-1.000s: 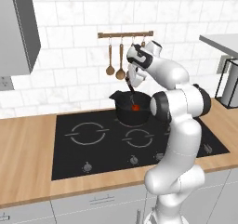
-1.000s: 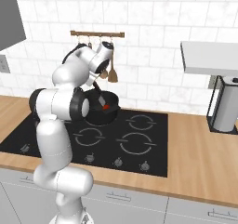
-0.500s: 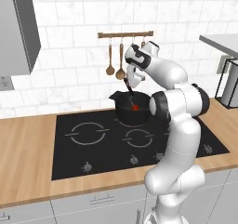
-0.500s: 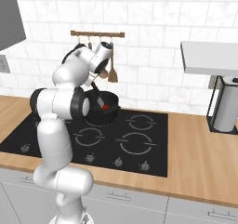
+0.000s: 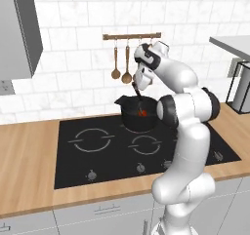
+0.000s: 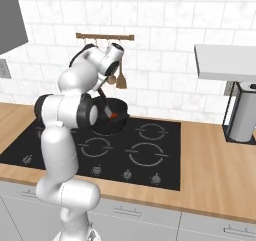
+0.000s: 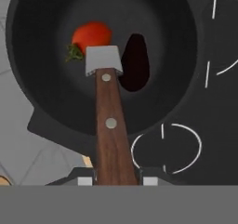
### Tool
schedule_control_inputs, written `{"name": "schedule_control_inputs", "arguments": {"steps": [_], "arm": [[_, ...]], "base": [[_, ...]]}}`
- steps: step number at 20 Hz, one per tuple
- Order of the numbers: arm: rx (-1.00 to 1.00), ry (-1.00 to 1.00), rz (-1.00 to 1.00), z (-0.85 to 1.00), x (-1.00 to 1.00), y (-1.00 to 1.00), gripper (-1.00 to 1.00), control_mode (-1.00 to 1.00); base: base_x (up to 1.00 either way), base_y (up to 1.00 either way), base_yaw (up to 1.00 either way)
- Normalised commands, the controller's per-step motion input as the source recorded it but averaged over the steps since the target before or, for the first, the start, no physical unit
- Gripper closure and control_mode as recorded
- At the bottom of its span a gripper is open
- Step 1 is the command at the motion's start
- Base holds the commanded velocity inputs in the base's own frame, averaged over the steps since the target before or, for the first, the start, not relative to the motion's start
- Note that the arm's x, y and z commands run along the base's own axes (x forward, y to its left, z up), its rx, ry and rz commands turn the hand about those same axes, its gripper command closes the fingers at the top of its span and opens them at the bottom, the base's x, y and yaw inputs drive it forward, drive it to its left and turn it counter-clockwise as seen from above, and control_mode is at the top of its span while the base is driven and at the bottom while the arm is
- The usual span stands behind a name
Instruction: Put the avocado and tomato in the pot. Retrieve the spatula and lightly stir the vegetables in the pot.
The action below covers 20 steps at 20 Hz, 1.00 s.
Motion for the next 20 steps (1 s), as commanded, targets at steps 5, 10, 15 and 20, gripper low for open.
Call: {"name": "schedule_control_inputs", "arguments": {"steps": [5, 10, 15, 20], "arm": [[0.13, 0.14, 0.04, -0.04, 0.01, 0.0, 1.0, -1.0], [0.08, 0.1, 0.05, -0.05, 0.2, 0.0, 1.0, -1.0], [-0.16, -0.09, 0.03, -0.56, 0.28, -0.02, 1.0, -1.0], [-0.22, -0.24, 0.05, -0.14, 0.31, -0.06, 1.0, -1.0]], "base": [[0.0, 0.0, 0.0], [0.0, 0.0, 0.0], [0.0, 0.0, 0.0], [0.0, 0.0, 0.0]]}}
